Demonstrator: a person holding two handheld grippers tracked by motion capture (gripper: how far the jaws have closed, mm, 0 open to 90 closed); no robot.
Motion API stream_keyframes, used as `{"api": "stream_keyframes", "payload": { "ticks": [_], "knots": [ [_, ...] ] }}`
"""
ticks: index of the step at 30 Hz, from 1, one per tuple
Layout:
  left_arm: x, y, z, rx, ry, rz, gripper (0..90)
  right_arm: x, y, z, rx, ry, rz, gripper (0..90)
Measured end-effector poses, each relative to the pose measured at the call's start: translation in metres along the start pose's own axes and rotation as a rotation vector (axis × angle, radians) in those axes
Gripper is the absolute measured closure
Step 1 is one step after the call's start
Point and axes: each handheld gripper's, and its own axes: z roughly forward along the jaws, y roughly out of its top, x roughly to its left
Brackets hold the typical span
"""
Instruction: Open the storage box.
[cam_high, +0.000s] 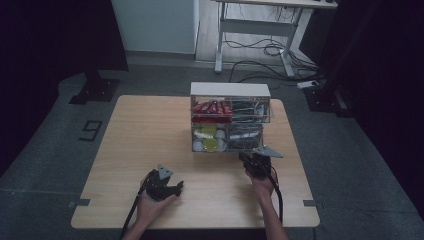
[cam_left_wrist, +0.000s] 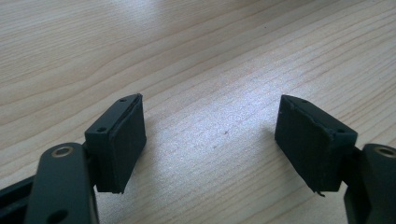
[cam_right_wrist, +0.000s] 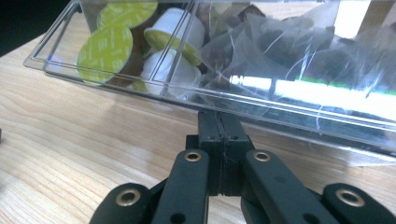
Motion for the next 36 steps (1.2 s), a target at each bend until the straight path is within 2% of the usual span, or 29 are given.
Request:
{"api": "stream_keyframes", "payload": {
  "ticks": [14, 27, 36],
  "knots": [
    [0.000, 0.000, 0.000, 0.000, 0.000, -0.001, 24.7, -0.004, 0.009, -0.006, -0.044, 0.014, 0.025, 89.1],
    [0.000, -0.001, -0.001, 0.000, 0.008, -0.009, 24.7, -0.005, 0.016, -0.009, -0.073, 0.017, 0.025, 89.1],
    [-0.001, -0.001, -0.001, -0.002, 0.009, -0.011, 24.8, -0.007, 0.027, -0.010, -0.112, 0.018, 0.035, 89.0]
  ]
}}
